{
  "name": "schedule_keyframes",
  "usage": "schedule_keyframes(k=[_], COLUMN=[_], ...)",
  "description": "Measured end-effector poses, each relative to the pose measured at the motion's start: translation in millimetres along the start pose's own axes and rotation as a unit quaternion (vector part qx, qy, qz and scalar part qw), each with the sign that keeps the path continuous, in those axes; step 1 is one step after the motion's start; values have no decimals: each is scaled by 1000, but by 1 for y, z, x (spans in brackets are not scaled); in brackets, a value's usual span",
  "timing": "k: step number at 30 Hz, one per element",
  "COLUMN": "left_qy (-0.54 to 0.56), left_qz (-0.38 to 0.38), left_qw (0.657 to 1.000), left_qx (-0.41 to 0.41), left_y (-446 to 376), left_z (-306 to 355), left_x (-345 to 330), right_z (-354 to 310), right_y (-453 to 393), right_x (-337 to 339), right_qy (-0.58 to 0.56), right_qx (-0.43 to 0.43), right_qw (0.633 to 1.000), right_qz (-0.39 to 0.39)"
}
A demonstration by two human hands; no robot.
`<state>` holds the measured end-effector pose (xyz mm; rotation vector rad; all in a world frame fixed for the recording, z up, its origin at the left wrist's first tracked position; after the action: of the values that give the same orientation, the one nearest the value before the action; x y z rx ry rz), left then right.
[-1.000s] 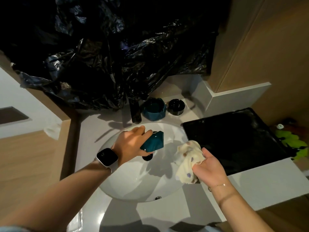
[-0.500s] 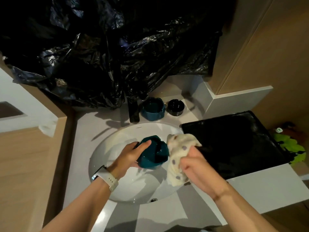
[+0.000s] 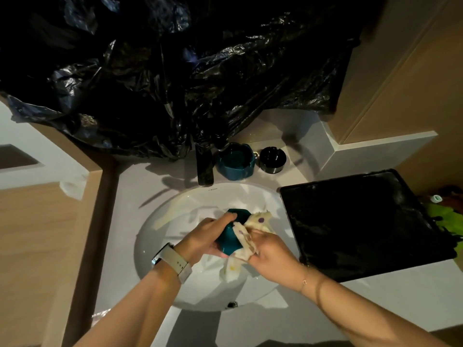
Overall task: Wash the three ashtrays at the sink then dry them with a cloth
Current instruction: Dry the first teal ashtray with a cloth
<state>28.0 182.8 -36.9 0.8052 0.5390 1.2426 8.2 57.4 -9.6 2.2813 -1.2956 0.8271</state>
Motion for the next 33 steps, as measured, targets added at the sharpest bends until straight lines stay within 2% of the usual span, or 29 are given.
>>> schedule_keyframes(k=[2, 5, 8, 10, 14, 19, 24, 26, 28, 31, 33], left_qy=[10, 137, 294, 291, 298, 311, 301, 302, 305, 349, 356], left_qz=[-17, -44, -88, -106, -115, -118, -133, -148, -119, -146, -156], left_qw=[1000, 987, 945, 944, 938, 929, 938, 937, 943, 926, 921], left_qx=[-12, -74, -112, -118, -131, -164, -110, -89, -61, -1, 25], left_y=[4, 8, 12, 17, 22, 28, 25, 23, 18, 5, 4], left_z=[2, 0, -4, -3, -2, -6, -16, -19, -23, -21, -19], left_x=[-1, -10, -17, -22, -29, -12, -5, -9, -6, -21, -31], right_z=[5, 1, -12, -21, -30, -36, -42, -43, -42, -30, -22], right_y=[0, -1, -4, -7, -21, -38, -29, -20, -13, -3, 2], right_x=[6, 12, 19, 17, 12, 1, -16, -20, -16, -10, -8], right_qy=[-127, -354, -424, -451, -448, -451, -454, -433, -375, -307, -324], right_qx=[-74, -151, -137, -142, -196, -247, -195, -152, -121, -102, -115], right_qw=[988, 919, 890, 876, 868, 858, 869, 888, 915, 936, 930], right_qz=[39, 84, 98, 95, 83, 3, -6, -39, -85, -139, -126])
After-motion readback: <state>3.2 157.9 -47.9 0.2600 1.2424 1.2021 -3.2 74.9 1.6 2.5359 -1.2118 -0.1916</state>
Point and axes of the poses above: each hand's wrist, its own y-axis away from the middle knuckle, its own x-axis out of the back of the hand, z = x × y, the point moved 8 cm from there along -y, towards the middle knuckle, and after that the axes turned 2 degrees about x, right-handed, at the moved point
